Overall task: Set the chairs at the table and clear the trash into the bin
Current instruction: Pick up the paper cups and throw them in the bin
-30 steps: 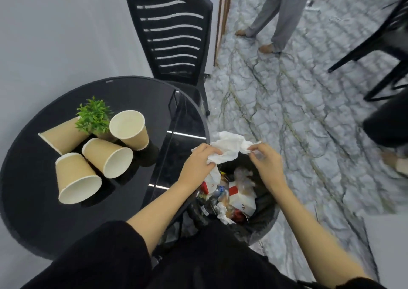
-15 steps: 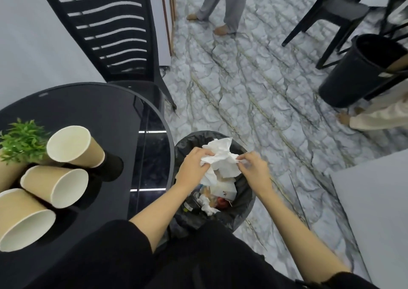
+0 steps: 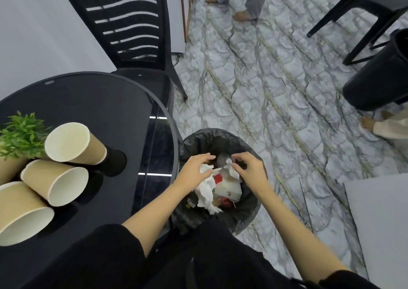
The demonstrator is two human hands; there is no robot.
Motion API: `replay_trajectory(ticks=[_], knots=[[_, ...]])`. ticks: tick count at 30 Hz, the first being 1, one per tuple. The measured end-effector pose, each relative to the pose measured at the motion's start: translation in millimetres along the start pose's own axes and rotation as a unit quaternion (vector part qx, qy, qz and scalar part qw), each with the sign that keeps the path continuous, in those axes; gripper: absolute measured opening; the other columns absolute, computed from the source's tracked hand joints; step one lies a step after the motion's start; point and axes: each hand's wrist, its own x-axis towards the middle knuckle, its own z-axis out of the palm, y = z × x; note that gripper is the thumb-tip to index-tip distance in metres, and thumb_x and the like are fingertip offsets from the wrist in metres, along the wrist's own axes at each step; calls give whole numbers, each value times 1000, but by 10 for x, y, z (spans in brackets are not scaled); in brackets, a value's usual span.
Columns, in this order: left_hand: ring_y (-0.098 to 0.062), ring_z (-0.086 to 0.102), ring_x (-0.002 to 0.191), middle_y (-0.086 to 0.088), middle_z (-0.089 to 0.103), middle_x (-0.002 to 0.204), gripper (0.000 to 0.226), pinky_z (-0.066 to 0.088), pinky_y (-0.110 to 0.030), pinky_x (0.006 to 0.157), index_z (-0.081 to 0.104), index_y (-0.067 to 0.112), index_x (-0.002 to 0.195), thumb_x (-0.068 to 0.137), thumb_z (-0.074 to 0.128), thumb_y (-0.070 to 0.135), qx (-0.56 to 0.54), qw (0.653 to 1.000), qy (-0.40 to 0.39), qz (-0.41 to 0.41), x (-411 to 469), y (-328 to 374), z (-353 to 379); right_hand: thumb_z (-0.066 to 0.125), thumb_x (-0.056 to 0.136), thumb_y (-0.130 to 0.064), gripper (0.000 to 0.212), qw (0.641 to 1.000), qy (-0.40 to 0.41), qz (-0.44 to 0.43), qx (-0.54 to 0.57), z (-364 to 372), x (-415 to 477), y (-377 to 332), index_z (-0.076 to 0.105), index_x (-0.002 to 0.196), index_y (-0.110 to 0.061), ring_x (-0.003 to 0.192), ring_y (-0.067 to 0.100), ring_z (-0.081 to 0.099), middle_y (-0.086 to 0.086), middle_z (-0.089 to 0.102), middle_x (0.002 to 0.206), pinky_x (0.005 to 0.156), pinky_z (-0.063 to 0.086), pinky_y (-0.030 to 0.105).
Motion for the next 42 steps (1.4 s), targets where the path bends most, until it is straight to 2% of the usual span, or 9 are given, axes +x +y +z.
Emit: replay_trajectory(ticks=[6, 9, 12, 17, 19, 23, 27, 32, 42], knots=[[-13, 39, 133, 2, 50, 141, 43, 28, -24, 111, 53, 23, 131, 89, 60, 17, -25, 995, 99, 2, -322, -88, -290, 65, 84, -12, 26, 995, -30, -90, 36, 161, 175, -438, 66, 110, -11, 98, 11, 59, 3, 65, 105, 88, 44, 17], [-11, 39, 133, 5, 50, 141, 43, 26, -19, 108, 52, 25, 131, 89, 59, 17, -26, 988, 154, -3, -591, -218, -468, 65, 84, -12, 26, 988, -48, -136, 50, 306, 212, -750, 66, 110, -10, 96, 8, 57, 2, 66, 104, 86, 39, 4], [-9, 40, 132, 7, 50, 141, 43, 29, -25, 112, 51, 27, 131, 90, 59, 18, -44, 975, 215, -26, -916, -377, -640, 65, 84, -11, 26, 978, -79, -180, 62, 484, 192, -1060, 65, 110, -11, 94, 8, 56, 1, 66, 101, 81, 36, -3], [-10, 45, 129, 6, 55, 136, 41, 35, -34, 112, 54, 28, 127, 88, 61, 16, -85, 938, 331, -55, -1464, -631, -838, 66, 83, -15, 31, 960, -138, -235, 69, 821, 126, -1489, 63, 113, -16, 98, 8, 58, -7, 63, 103, 84, 38, 0], [-10, 45, 128, 5, 55, 135, 41, 34, -29, 112, 55, 28, 126, 88, 61, 15, -93, 924, 364, -66, -1657, -697, -907, 66, 83, -15, 32, 951, -157, -259, 64, 932, 108, -1647, 61, 115, -15, 103, 8, 57, -10, 61, 106, 89, 40, 7], [-5, 48, 119, 0, 56, 130, 38, 32, 3, 95, 57, 20, 124, 88, 61, 9, -117, 892, 428, -82, -1953, -803, -1048, 65, 83, -15, 35, 937, -175, -296, 60, 1109, 94, -1935, 59, 118, -16, 106, 9, 56, -9, 59, 110, 94, 43, 21], [-12, 52, 113, 1, 60, 124, 37, 38, -18, 97, 57, 21, 123, 88, 61, 13, -91, 866, 482, -99, -2111, -930, -1197, 66, 83, -17, 39, 932, -177, -308, 72, 1245, 141, -2177, 57, 121, -18, 107, 5, 53, -11, 56, 113, 87, 37, 8], [-6, 45, 115, 3, 58, 127, 38, 30, -18, 96, 55, 19, 126, 88, 60, 14, -56, 860, 494, -118, -2125, -1009, -1400, 70, 80, -20, 55, 927, -206, -308, 64, 1385, 268, -2387, 47, 130, -19, 114, 6, 46, -5, 52, 128, 94, 36, 18], [-22, 41, 128, -6, 52, 135, 44, 24, -24, 107, 54, 14, 128, 85, 59, 8, 27, 895, 423, -139, -1911, -1097, -1713, 78, 71, -23, 85, 925, -269, -250, 99, 1674, 522, -2540, 30, 141, -16, 134, 16, 38, 3, 40, 146, 110, 31, 34]])
